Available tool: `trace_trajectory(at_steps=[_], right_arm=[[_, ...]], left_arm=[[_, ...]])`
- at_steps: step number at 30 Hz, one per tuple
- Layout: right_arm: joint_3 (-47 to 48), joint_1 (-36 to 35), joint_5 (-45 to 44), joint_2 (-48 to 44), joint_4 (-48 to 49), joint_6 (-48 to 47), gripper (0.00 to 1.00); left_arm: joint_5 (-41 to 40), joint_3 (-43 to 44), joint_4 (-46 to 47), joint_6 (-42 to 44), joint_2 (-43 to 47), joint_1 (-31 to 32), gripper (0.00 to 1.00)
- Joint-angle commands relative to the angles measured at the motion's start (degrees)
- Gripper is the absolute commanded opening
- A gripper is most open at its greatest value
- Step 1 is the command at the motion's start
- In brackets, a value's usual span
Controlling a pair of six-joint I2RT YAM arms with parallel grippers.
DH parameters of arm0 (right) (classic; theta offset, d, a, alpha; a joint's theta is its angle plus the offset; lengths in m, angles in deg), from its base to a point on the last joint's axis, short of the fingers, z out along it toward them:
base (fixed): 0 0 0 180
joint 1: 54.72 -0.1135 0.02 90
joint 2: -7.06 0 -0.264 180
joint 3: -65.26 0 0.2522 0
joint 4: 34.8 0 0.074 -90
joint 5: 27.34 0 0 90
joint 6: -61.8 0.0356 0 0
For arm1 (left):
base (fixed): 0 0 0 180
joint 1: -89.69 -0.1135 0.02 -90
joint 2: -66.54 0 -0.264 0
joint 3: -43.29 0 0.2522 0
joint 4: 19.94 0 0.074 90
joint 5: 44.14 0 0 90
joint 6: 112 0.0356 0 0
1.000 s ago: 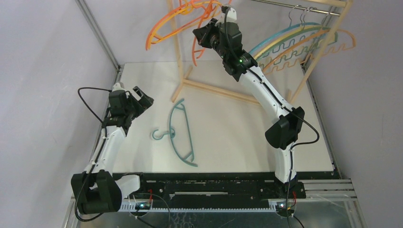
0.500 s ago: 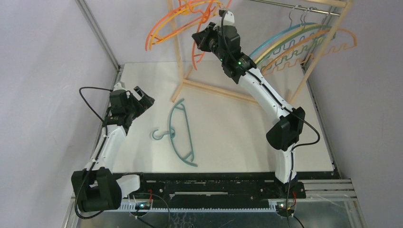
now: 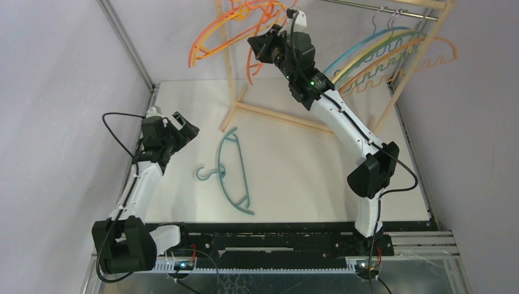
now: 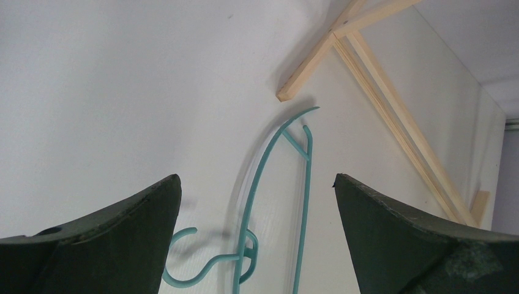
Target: Organize the hangers
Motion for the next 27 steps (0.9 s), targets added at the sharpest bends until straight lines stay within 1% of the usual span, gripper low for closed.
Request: trace_trajectory(at_steps=[1, 9, 13, 19, 27], right_arm=[[4.71, 1.48, -1.36, -0.76, 1.62, -0.40, 0.00], [5.92, 5.18, -2.48, 1.18, 2.40, 0.97, 0.00], [7.49, 6.52, -2.27, 2.51, -0.79, 2.01, 0.00], [2.24, 6.86, -1.97, 1.34, 0.51, 3.45, 0.00], [1.18, 5.60, -1.74, 0.49, 0.18, 0.59, 0.00]], left_arm=[[0.57, -0.99, 2.03, 0.18, 1.90, -0.49, 0.99], [0.16, -2.09, 1.31, 0.45, 3.36, -0.66, 0.99], [0.16, -2.64, 1.30, 0.38, 3.43, -0.81, 1.00], [0.22, -2.47, 1.47, 0.46, 3.12, -0.85, 1.00], [0.36, -3.12, 1.83, 0.23, 3.22, -1.00, 0.99]])
